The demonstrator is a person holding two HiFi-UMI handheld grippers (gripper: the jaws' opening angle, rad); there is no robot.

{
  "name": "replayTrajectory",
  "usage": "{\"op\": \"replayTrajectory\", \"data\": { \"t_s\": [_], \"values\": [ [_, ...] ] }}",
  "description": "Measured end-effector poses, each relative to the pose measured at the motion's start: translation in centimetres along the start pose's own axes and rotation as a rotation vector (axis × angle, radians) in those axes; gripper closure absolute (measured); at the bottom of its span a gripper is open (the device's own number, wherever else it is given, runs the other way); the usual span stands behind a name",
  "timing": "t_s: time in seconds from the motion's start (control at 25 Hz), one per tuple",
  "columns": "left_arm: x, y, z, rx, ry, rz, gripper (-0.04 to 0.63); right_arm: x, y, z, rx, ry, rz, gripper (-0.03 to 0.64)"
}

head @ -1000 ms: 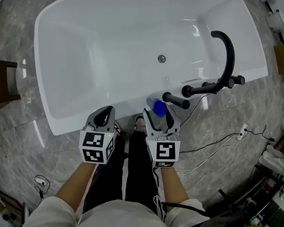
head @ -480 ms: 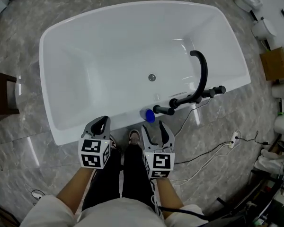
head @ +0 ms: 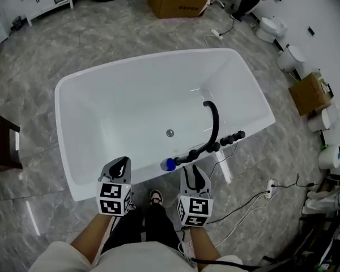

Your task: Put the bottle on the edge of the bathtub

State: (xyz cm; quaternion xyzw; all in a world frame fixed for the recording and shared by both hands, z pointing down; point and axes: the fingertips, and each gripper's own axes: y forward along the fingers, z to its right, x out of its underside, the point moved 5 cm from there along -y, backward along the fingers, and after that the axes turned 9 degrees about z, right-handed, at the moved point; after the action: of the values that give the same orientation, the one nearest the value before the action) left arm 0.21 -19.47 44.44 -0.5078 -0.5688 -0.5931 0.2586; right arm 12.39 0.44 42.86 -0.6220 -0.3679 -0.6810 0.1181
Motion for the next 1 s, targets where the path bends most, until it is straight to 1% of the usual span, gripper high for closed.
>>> {"op": "replayTrajectory", "data": {
  "t_s": [0.08,0.16,0.24,0.36,0.48,0.6,0.68,0.8,1.0],
  "values": [
    [-1.7,-0.1,-0.1,0.011,0.038,0.041,0.571,-1.6,-0.4,0.6,0.019,-0.017,0.023,0.483],
    [-3.4,-0.1,-0.2,0.018,0.057,0.083,0.571,-3.2,-1.1,1.2,0.041,-0.034,0.055,0.505],
    [-5.2,-0.3,-0.4,0.021,0.056,0.133,0.571,-4.8,-1.8,1.9,0.068,-0.046,0.096,0.529],
    [-7.9,-0.8,-0.5,0.023,0.054,0.207,0.571,-7.3,-2.4,2.8,0.111,-0.052,0.159,0.546],
    [-10.1,-1.3,0.0,0.026,0.068,0.272,0.571,-9.3,-2.6,3.8,0.153,-0.050,0.211,0.566],
    [-12.4,-1.9,1.0,0.027,0.087,0.325,0.571,-11.0,-2.8,5.0,0.174,-0.041,0.244,0.578],
    [-13.7,-2.4,2.0,0.026,0.106,0.352,0.571,-11.7,-3.0,6.0,0.180,-0.032,0.258,0.583],
    [-14.4,-3.0,3.4,0.013,0.126,0.370,0.571,-12.2,-3.1,7.6,0.185,-0.022,0.271,0.585],
    [-14.5,-3.6,5.3,-0.024,0.118,0.378,0.571,-13.3,-3.4,9.2,0.151,-0.031,0.294,0.586]
  ]
}}
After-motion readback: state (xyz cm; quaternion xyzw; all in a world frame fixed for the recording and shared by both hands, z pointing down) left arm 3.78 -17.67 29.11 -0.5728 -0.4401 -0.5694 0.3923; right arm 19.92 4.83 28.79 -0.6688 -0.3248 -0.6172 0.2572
